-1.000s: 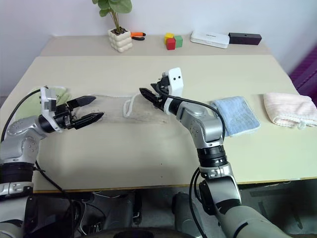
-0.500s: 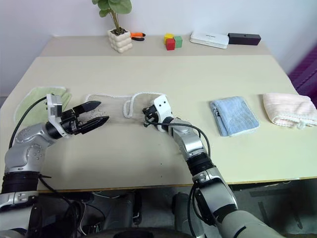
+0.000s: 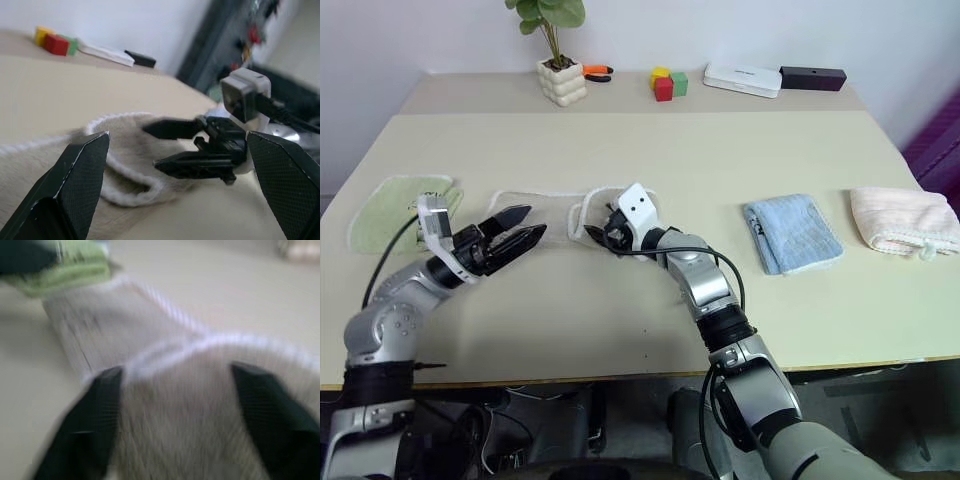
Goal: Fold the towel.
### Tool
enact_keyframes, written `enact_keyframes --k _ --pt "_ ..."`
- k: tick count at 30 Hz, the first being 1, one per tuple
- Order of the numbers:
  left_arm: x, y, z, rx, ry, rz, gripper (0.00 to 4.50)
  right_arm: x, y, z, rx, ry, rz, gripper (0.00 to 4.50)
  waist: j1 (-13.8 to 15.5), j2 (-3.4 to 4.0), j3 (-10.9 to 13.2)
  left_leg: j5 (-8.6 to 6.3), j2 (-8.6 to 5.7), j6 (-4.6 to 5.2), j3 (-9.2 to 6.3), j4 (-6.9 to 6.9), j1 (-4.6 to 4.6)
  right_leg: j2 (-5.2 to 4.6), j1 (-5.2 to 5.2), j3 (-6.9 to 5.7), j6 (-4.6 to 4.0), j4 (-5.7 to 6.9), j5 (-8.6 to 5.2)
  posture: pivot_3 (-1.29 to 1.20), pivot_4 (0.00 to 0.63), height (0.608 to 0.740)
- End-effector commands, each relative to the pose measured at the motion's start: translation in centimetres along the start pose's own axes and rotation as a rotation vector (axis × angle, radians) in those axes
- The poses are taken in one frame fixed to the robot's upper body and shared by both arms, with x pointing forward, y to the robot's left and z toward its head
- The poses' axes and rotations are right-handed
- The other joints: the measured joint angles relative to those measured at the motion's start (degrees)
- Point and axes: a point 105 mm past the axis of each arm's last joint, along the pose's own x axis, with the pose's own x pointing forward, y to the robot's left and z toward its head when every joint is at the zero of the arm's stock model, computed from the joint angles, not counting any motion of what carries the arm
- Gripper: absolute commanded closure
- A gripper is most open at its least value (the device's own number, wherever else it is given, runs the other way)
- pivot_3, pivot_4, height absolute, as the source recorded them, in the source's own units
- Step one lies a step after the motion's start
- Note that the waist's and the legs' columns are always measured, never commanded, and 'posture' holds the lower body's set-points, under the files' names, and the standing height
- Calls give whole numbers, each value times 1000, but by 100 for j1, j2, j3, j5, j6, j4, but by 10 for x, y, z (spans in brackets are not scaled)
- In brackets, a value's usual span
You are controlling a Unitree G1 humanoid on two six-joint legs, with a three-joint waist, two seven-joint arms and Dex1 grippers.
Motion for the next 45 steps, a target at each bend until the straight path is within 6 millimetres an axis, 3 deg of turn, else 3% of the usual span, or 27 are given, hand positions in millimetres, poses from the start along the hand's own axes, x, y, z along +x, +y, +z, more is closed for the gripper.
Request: enact_keyframes --k 1,6,9,15,26,32,37,41,44,45 --pt "-1 -10 21 -73 -118 61 0 -7 -19 38 -10 -107 -67 22 17 0 0 0 0 0 -1 0 0 -1 0 -1 0 1 0 0 150 735" --pt "-10 1 16 -189 -121 253 0 -25 -18 66 -18 -171 25 22 19 0 0 0 -2 0 -1 0 0 -2 1 0 0 0 0 0 150 735" --pt "-28 18 -6 -263 -54 435 0 -55 -13 71 -137 -156 187 22 30 0 0 0 -5 0 0 0 0 -4 1 0 0 -2 0 0 150 735" --pt "-49 29 -19 -440 -128 607 0 -101 -23 73 -238 -109 289 22 41 -3 0 -1 -8 1 -5 1 2 -6 7 -3 -2 -5 0 0 150 735" --pt "-62 57 -18 -580 -246 792 0 -100 -25 66 -230 -88 266 22 43 -4 0 -1 -12 1 -8 3 5 -3 12 -2 -3 -6 -1 0 150 735" --pt "-53 72 -19 -674 -247 821 0 -100 -27 59 -220 -74 228 22 52 -3 -1 0 -16 0 -9 3 6 -5 14 -2 -3 -6 -1 0 150 735" --pt "-31 73 -21 -698 -208 778 2286 -97 -27 62 -223 -82 213 0 68 -3 -2 0 -20 0 -10 3 6 -6 16 -2 -2 -6 0 0 150 735" --pt "-20 70 -15 -686 -221 745 4401 -100 -30 57 -229 -62 191 0 125 -3 -2 0 -25 -1 -11 4 6 -10 17 -3 -2 -7 0 0 150 735" --pt "-16 64 -12 -657 -213 713 4464 -111 -38 54 -271 -28 177 0 166 -4 -1 0 -26 -1 -11 4 5 -11 18 -2 -2 -9 0 0 150 735" --pt "-13 59 -7 -628 -213 681 4464 -125 -45 53 -270 1 187 0 176 -4 -1 0 -27 -1 -11 4 3 -12 18 -2 -2 -12 0 0 150 735"
